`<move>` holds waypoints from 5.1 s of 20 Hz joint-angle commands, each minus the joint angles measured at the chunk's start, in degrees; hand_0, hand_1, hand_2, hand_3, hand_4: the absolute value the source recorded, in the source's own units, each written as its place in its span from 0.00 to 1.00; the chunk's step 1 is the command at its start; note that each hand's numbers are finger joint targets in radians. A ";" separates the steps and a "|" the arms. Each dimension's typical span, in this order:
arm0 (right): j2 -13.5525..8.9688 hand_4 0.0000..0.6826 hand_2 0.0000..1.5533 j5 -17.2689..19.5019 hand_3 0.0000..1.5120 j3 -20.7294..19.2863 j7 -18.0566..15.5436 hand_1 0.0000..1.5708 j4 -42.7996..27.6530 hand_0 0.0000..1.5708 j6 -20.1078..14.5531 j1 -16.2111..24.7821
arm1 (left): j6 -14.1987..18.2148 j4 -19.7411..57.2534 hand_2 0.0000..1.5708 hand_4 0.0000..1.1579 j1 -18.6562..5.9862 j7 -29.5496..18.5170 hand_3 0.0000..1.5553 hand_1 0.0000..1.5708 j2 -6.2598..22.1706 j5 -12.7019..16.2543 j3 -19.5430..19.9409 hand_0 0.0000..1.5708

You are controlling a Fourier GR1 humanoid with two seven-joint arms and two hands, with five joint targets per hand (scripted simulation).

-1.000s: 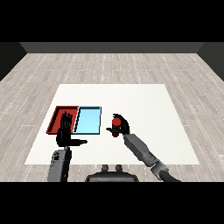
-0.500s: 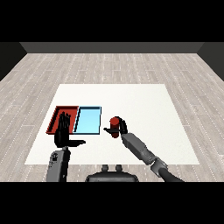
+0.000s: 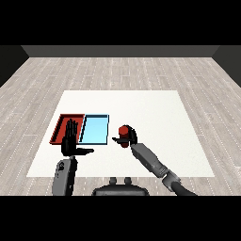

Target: Pick the red can and put it in the red box

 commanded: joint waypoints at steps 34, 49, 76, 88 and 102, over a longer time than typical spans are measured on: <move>-4.43 0.92 0.91 20.32 0.92 -14.63 6.28 0.90 -38.93 0.90 3.88 8.75 | 12.91 0.72 0.00 0.00 -8.38 14.96 0.00 0.00 -2.28 -8.43 -21.45 0.00; 0.02 0.96 0.93 26.05 0.92 -11.10 6.28 0.93 -43.33 0.93 4.69 11.96 | 17.00 8.09 0.00 0.00 -11.10 13.93 0.00 0.00 -2.28 -4.43 -25.39 0.00; 0.08 0.96 0.94 20.54 0.94 -1.64 6.71 0.98 -47.06 0.98 -1.62 9.52 | 20.96 24.74 0.00 0.00 -21.11 5.39 0.00 0.00 -2.28 9.19 -33.52 0.00; 0.05 0.95 0.94 19.60 0.92 -3.62 4.31 0.96 -44.13 0.96 0.64 9.14 | 35.69 17.29 1.00 0.97 -17.00 8.43 0.96 1.00 -2.23 10.71 -35.55 1.00; 0.08 0.60 0.89 20.11 0.89 -2.17 6.61 0.92 -45.68 0.92 0.63 11.87 | 40.56 25.26 1.00 0.99 -24.99 -2.39 0.96 1.00 -2.25 15.97 -35.70 1.00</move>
